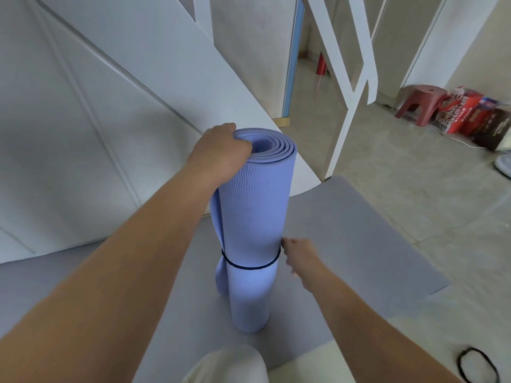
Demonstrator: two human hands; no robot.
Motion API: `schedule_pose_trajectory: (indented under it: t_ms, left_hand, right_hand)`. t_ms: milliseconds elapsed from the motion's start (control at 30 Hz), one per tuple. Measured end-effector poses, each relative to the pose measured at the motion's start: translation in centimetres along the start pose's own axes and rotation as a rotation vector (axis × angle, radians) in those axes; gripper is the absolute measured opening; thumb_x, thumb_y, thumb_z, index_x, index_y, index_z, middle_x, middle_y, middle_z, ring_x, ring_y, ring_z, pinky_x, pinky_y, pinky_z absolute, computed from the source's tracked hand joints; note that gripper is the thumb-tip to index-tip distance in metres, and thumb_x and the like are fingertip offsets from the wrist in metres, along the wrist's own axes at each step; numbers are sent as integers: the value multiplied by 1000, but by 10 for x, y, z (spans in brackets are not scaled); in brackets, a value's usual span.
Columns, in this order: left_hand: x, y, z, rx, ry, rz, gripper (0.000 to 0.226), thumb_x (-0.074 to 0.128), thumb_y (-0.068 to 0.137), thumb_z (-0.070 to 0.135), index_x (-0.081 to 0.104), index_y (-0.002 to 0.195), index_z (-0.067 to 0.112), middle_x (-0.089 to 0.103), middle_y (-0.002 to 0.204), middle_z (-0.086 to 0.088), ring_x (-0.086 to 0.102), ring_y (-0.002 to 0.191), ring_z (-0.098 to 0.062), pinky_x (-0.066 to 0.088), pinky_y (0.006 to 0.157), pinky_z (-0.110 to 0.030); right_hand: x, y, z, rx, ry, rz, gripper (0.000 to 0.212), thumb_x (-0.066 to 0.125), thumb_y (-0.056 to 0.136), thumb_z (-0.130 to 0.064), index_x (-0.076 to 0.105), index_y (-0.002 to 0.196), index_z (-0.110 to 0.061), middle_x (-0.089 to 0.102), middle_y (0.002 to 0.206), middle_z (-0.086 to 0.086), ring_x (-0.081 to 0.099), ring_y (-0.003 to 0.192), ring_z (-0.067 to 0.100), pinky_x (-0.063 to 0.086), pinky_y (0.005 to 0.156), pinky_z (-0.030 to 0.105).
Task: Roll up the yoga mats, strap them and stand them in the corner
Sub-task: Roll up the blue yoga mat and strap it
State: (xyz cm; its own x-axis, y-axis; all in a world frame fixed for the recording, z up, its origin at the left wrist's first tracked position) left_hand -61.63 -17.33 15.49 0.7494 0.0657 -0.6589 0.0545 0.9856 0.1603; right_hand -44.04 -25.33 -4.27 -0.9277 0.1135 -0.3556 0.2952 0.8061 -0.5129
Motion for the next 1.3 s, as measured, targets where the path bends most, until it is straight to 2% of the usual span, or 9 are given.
schedule_pose_trajectory:
  t_ms: [167,467,667,733,833,900,1033,1200,1300]
  left_hand:
    - [-2,4,-5,3,-105,3,11,45,76,21,47,81,10,44,71,-6,40,71,-25,29,65,-37]
    - [3,13,-10,33,-65,40,27,42,87,4,32,65,13,34,65,-2,33,64,-23,24,58,-32]
    - [10,6,2,34,-15,10,23,42,91,7,40,70,15,46,75,-7,46,72,-29,32,57,-35]
    - [10,0,8,21,-21,12,13,42,95,8,51,88,14,60,101,-17,58,89,-36,49,73,-45]
    - [6,-3,8,-45,-19,16,21,41,97,10,61,100,19,55,122,-18,59,108,-38,50,95,-50]
    - [3,-1,6,-69,-34,32,22,42,95,10,49,80,24,51,105,-14,58,90,-35,50,75,-44]
    - [1,1,1,-160,-5,46,24,45,95,16,54,109,-1,57,103,-23,53,83,-33,31,60,-33]
    - [2,-2,15,-174,160,-6,25,50,94,19,60,103,-1,66,99,-19,57,78,-28,38,57,-33]
    - [-9,-10,22,-273,140,-54,28,61,92,22,65,106,-1,69,100,-19,66,92,-35,53,78,-42]
  right_hand:
    - [18,17,21,94,41,-4,18,55,88,-6,54,71,-11,61,73,12,55,60,24,43,53,29]
    - [15,22,14,81,77,-7,14,57,60,-7,45,68,-10,46,66,10,39,60,22,22,50,26]
    - [4,15,20,181,-57,-80,20,57,84,-8,48,67,-9,51,65,9,43,51,20,27,48,22]
    - [-3,8,12,178,-142,-104,16,56,86,-10,49,72,-9,52,68,8,45,53,21,31,47,22]
    - [-12,4,-10,22,-215,-59,12,49,85,-3,54,78,-11,53,72,10,49,61,26,39,53,32]
    - [-23,-1,-39,-171,-25,20,17,47,89,-5,59,89,-16,61,82,7,53,71,26,42,60,34]
    - [-52,-33,-128,-447,422,-15,32,43,98,-42,66,110,-23,67,116,-5,62,107,13,46,95,38]
    - [-52,-56,-193,-608,-42,-183,59,50,100,-39,33,153,-19,41,154,-1,42,138,19,34,113,34]
    - [-54,-66,-198,-560,-280,-208,68,51,97,-30,18,157,-25,47,145,7,53,121,27,47,102,42]
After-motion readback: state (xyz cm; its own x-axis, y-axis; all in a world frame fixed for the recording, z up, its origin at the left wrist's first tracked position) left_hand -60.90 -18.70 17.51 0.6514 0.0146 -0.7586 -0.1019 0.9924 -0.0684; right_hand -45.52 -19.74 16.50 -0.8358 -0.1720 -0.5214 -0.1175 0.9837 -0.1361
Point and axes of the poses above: each hand's wrist, its own y-axis towards the middle knuckle, its own x-axis out of the palm, z = x × y, the point moved 3 cm from there along y, towards the middle knuckle
